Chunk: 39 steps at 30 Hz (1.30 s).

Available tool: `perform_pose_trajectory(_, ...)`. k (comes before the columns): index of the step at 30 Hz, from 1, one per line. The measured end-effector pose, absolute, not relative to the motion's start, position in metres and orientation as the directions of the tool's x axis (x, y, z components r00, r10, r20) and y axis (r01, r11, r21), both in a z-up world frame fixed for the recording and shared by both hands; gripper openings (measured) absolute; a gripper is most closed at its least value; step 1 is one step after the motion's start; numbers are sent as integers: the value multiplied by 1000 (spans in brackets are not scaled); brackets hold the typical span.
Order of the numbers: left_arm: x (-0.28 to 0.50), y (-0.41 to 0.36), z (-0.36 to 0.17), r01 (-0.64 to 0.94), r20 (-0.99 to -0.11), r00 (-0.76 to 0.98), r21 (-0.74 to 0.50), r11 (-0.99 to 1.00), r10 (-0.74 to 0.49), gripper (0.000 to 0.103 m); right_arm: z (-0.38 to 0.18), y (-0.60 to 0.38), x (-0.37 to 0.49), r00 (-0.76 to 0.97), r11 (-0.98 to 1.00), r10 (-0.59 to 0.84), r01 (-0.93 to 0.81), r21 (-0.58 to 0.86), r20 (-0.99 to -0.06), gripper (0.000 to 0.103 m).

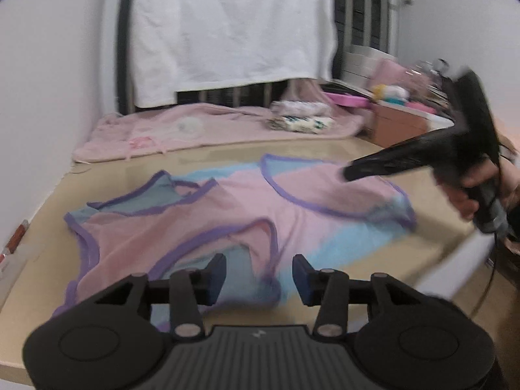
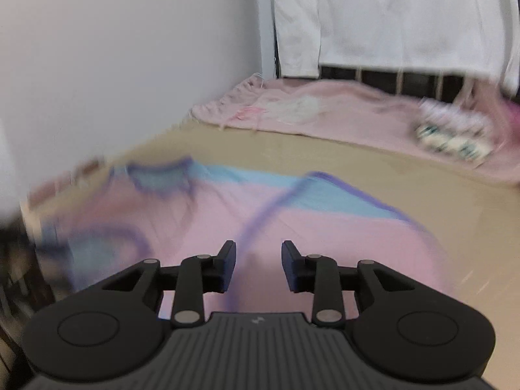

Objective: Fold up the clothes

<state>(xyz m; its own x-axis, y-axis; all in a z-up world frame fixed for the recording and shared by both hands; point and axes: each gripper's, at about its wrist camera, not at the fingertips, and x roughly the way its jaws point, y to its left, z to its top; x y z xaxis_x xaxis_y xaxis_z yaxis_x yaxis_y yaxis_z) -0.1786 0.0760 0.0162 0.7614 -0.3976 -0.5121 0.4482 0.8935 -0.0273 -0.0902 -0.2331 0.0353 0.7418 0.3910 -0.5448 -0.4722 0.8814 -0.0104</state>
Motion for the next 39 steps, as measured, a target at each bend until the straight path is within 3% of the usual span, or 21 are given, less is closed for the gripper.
perform_pose_trajectory(2, -175, 77, 12, 472, -541, 734, -30, 881, -412, 41, 27, -253, -117, 739, 857, 400, -512, -65, -541, 31)
perform_pose_trajectory(4, -170, 70, 8, 487, -551, 726, -8, 874, -410, 41, 21, -266, -126, 714, 862, 410, -507, -14, -567, 31)
perform_pose_trajectory(6, -164, 66, 6, 493, -575, 712, 1, 870, -403, 11, 14, -272, -131, 698, 861, 420, -508, 12, -581, 31)
perform_pose_trajectory(9, -168, 71, 7, 526, -575, 689, -21, 850, -440, 2, 3, -269, -138, 681, 842, 444, -540, 10, -583, 28)
perform_pose_trajectory(17, -179, 106, 7, 454, -547, 718, -100, 885, -430, 5, 0, -279, -148, 696, 833, 475, -553, 20, -538, 26)
perform_pose_trajectory(19, -181, 101, 12, 477, -533, 716, -97, 874, -450, 19, 3, -279, -151, 697, 824, 486, -566, 11, -528, 27)
perform_pose_trajectory(20, -181, 97, 14, 493, -526, 714, -93, 865, -463, 37, 5, -280, -153, 693, 815, 501, -579, 13, -519, 28)
perform_pose_trajectory(21, -182, 93, 17, 508, -519, 710, -89, 857, -475, 44, 6, -280, -154, 688, 807, 513, -591, 14, -513, 28)
perform_pose_trajectory(25, -176, 69, 8, 553, -564, 692, 11, 833, -451, 41, 2, -276, -155, 666, 788, 522, -616, 2, -532, 28)
perform_pose_trajectory(27, -172, 70, 5, 544, -569, 694, 15, 839, -440, 8, -2, -274, -156, 657, 780, 516, -626, -17, -549, 20)
perform_pose_trajectory(28, -171, 72, 4, 541, -568, 697, 15, 841, -438, 3, -3, -272, -157, 662, 778, 510, -627, -33, -549, 11)
perform_pose_trajectory(29, -171, 75, 4, 540, -566, 697, 9, 842, -441, 3, -3, -271, -158, 669, 780, 500, -624, -50, -550, 2)
perform_pose_trajectory(37, -174, 101, 13, 529, -560, 681, -70, 846, -472, 3, 6, -278, -158, 669, 770, 515, -636, -54, -536, 6)
perform_pose_trajectory(39, -173, 102, 12, 537, -553, 675, -85, 839, -488, 24, 4, -281, -155, 672, 781, 510, -624, -39, -537, 13)
